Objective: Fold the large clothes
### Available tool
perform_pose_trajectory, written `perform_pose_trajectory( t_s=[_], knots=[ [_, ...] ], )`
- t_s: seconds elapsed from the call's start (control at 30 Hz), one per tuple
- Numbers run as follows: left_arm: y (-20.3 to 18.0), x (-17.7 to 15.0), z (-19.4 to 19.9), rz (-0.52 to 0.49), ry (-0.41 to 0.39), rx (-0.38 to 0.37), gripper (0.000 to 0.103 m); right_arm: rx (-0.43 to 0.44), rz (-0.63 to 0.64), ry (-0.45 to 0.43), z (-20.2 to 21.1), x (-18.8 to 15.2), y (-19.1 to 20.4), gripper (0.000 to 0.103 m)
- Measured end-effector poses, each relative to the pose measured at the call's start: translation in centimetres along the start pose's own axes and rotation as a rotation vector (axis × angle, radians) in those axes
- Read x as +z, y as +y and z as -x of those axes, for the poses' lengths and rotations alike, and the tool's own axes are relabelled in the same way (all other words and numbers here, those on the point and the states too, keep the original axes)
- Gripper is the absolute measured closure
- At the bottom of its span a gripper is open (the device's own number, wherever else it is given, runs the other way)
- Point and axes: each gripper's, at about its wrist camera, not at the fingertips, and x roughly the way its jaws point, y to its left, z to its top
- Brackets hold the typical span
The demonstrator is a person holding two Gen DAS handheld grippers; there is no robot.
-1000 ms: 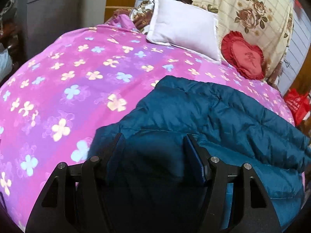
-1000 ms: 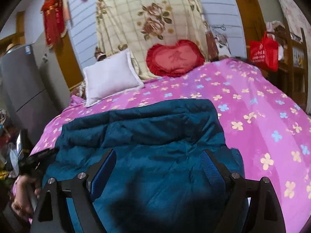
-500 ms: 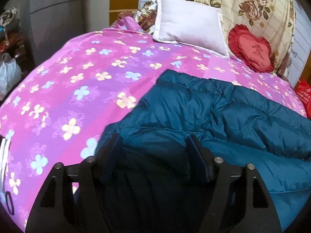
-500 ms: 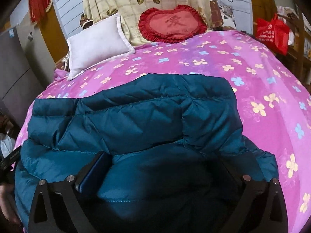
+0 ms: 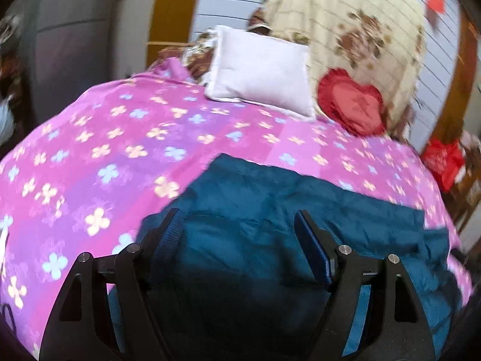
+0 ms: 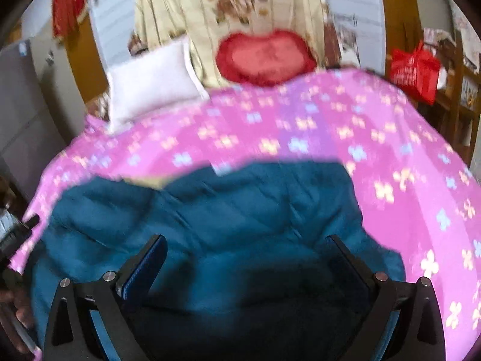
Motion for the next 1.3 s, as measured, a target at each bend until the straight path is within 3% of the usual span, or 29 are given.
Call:
perform_pose_trajectory(
  t_s=[0.1,0.2,0.33,0.5,0.57,0.63,0.73,0.8,0.93,1.3],
  knots=[
    [-1.2,-1.2,-2.5,-0.075,0.11,0.054,0.026,-0.013,0.043,0.03,-1.5,0.3,1.2,0.0],
    [-0.5,-1.4,-3.6,-0.042,0.146,0.054,0.026,-0.039,0.033,0.199,-6.0,-1.1,0.7,0.0],
    [-0.7,-1.1,-2.5,-0.042,0.126,0.062,0.026,-0.041,0.0,0.129,-4.7,-0.9,0.1,0.0],
    [-3.9,-1.1,2.7,-0.11,0.023,-0.145,0.026,-0.031,0.059,0.033,0.6,-1.2,2.0,0.0],
    [-5.0,-1.8,4.0,-0.138,0.031,-0.211,0.026,0.018,0.083,-0.007,3.5,-2.3,3.4,0.0],
    [-6.2,-3.0,3.9,-0.162,0.094,-0.24,0.026,0.043,0.109,-0.026,5.1,-3.8,4.8,0.0],
    [-7.8,-5.4,1.1,-0.246,0.221,-0.168,0.025,0.019,0.165,0.058,3.9,-6.2,6.3,0.0],
    [-8.4,-5.8,0.8,-0.286,0.193,-0.136,0.023,0.004,0.181,0.128,1.8,-7.3,6.3,0.0],
    [-8.2,-5.9,0.3,-0.269,0.204,-0.134,0.021,0.032,0.166,0.119,1.3,-7.9,5.6,0.0],
    [-8.4,-6.6,0.6,-0.296,0.192,-0.109,0.021,0.006,0.221,0.107,1.6,-8.7,6.0,0.0]
  ],
)
